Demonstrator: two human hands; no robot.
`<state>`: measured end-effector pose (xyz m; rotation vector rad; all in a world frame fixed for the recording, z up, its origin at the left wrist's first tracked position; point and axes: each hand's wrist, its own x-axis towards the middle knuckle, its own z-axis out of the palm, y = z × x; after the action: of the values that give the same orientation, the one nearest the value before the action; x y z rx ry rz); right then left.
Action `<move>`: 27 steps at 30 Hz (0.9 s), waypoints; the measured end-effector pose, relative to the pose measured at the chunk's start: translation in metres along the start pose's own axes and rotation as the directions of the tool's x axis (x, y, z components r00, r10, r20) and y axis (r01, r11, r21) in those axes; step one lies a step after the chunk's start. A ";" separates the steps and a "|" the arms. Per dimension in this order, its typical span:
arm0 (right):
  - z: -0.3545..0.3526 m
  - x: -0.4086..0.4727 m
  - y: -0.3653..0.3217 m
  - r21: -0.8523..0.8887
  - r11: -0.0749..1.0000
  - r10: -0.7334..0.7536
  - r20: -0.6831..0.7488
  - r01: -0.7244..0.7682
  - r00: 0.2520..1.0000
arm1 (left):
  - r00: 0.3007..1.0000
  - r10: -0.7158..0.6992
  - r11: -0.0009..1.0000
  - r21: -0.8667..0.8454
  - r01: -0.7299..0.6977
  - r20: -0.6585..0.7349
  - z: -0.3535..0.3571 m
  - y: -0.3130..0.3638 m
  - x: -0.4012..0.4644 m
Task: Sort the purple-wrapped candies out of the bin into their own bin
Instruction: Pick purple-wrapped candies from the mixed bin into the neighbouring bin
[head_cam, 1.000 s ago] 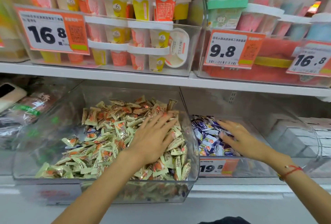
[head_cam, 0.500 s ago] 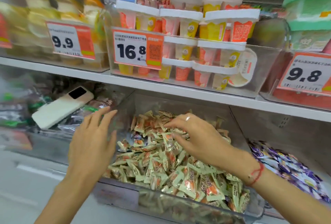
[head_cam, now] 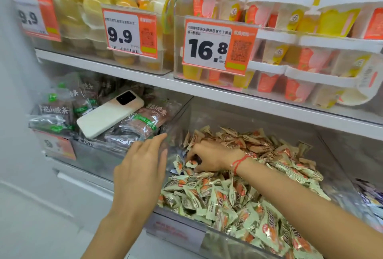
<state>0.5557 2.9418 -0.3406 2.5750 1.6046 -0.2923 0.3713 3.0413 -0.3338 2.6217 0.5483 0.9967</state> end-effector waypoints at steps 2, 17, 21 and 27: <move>-0.004 -0.004 0.002 0.112 0.994 0.012 -0.069 -0.004 0.998 | 1.000 -0.007 1.000 -0.011 0.007 0.000 0.000 0.000 -0.001; -0.016 -0.042 -0.011 0.447 0.887 0.199 -0.139 -0.118 0.970 | 0.999 -0.035 0.998 -0.045 0.036 0.013 -0.003 0.001 -0.001; -0.044 -0.084 -0.002 0.305 0.950 -0.014 0.243 -0.063 0.970 | 0.999 -0.034 0.998 -0.056 0.034 0.008 -0.003 0.003 -0.002; -0.025 -0.044 -0.019 0.465 0.883 0.055 0.019 -0.057 0.998 | 1.000 -0.011 0.998 -0.064 0.010 -0.015 -0.003 0.001 -0.003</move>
<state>0.5228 2.9156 -0.3064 2.9490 1.6151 -0.7667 0.3677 3.0393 -0.3325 2.5542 0.5248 1.0153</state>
